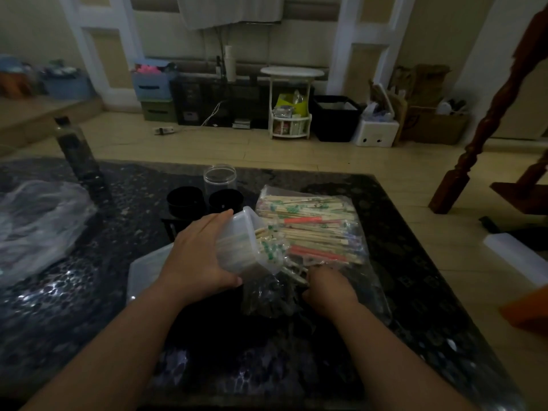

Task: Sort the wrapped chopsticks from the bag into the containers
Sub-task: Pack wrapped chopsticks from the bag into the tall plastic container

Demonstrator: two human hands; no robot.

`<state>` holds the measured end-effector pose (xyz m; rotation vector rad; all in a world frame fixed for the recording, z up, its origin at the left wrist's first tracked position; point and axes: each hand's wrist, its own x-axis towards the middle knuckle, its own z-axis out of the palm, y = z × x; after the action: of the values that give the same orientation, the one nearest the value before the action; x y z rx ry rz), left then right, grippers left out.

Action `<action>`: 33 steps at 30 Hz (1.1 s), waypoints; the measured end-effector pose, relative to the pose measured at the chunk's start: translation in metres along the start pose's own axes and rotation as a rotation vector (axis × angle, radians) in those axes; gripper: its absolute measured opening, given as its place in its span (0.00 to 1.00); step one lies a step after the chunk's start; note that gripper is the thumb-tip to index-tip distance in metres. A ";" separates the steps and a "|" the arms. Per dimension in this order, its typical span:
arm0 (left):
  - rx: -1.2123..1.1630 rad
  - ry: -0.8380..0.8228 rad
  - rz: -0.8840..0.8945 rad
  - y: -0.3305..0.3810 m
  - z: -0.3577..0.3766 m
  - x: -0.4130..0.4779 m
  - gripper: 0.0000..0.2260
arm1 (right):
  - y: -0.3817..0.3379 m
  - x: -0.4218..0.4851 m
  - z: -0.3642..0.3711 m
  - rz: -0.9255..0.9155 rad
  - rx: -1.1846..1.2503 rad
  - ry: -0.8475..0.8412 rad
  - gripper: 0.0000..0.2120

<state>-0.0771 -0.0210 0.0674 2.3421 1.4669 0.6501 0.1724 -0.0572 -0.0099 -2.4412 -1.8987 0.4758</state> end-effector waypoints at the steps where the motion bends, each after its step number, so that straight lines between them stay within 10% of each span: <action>1: 0.003 0.002 0.000 0.000 0.000 0.000 0.55 | 0.001 -0.002 -0.001 0.005 0.001 0.022 0.16; 22: -0.006 0.020 -0.006 0.005 -0.004 -0.006 0.55 | -0.006 -0.067 -0.078 -0.169 -0.069 0.014 0.11; 33: 0.002 0.031 0.019 0.001 -0.005 -0.006 0.57 | -0.015 -0.075 -0.083 -0.395 -0.041 0.730 0.14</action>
<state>-0.0813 -0.0269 0.0705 2.3604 1.4600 0.6936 0.1625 -0.1103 0.0890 -1.7881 -1.9369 -0.4143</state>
